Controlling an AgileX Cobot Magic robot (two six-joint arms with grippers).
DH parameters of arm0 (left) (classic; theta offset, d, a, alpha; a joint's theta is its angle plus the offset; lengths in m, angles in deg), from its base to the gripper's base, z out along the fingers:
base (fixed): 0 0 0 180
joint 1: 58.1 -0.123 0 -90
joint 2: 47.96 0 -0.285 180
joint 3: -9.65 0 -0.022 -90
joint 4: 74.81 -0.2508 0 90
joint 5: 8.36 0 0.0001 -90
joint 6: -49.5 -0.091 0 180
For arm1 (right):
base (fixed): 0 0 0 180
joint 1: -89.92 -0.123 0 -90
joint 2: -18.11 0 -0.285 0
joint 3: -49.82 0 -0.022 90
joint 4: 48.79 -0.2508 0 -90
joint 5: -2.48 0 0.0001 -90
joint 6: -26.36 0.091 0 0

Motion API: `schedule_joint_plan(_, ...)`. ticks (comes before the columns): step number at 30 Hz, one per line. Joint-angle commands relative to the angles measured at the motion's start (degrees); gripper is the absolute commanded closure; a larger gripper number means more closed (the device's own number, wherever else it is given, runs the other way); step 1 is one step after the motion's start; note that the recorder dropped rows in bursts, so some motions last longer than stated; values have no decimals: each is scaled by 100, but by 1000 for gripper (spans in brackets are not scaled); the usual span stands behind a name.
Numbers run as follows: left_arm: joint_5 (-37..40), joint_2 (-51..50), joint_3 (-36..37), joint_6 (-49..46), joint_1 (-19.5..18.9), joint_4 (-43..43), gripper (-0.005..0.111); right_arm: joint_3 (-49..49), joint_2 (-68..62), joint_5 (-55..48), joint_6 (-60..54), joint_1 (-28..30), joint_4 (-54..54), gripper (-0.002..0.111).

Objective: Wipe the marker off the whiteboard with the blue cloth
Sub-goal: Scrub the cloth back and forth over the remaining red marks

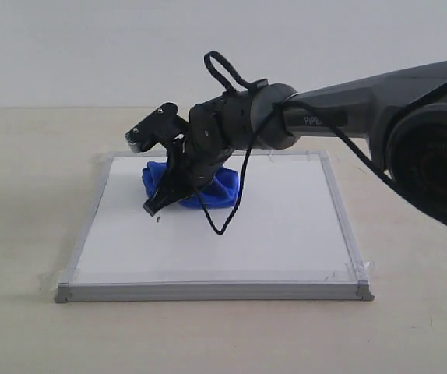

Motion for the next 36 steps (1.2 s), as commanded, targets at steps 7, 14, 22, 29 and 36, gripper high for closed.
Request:
schedule_joint_plan(7, -55, 20, -20, -6, 10, 7, 102, -19, 93, -1607, -1414, -920, -972, 109)
schedule_joint_plan(14, -55, 20, -20, -6, 10, 7, 102, 308, -98, -653, 327, -403, 965, 109)
schedule_joint_plan(22, -55, 20, -20, -6, 10, 7, 102, 722, -392, -955, 1524, -18, 1384, 109)
schedule_joint_plan(29, -55, 20, -20, -6, 10, 7, 102, 722, -392, -2073, -1532, -504, -1407, 109)
schedule_joint_plan(36, -55, 20, -20, -6, 10, 7, 102, 888, -292, -2265, -1281, -675, -633, 109)
